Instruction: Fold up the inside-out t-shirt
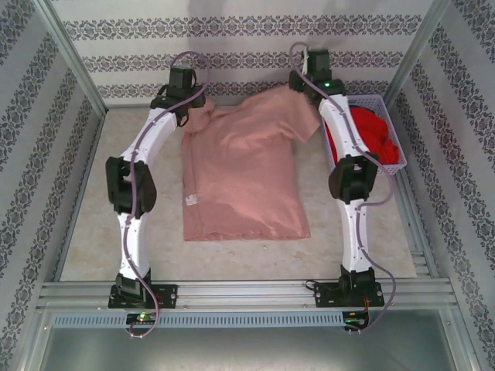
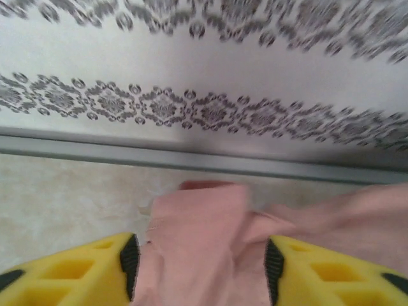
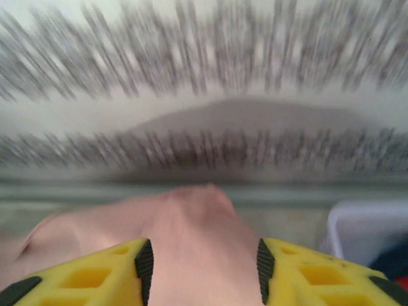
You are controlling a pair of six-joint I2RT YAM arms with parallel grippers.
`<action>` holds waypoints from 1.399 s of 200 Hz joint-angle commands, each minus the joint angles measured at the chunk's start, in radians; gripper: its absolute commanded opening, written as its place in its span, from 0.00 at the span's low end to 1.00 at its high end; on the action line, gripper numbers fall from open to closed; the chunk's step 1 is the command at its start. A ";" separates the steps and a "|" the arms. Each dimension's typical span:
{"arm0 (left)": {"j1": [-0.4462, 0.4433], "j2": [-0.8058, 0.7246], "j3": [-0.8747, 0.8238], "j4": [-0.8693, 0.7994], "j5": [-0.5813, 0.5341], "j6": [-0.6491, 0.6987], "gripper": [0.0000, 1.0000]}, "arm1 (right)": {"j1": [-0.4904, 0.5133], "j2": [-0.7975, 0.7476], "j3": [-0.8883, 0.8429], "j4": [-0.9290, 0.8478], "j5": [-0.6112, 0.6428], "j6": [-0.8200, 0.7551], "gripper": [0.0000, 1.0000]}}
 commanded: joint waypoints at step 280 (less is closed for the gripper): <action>-0.185 -0.840 -1.452 -0.097 0.226 -0.273 0.60 | 0.243 -0.772 -1.758 0.174 -0.173 0.373 0.25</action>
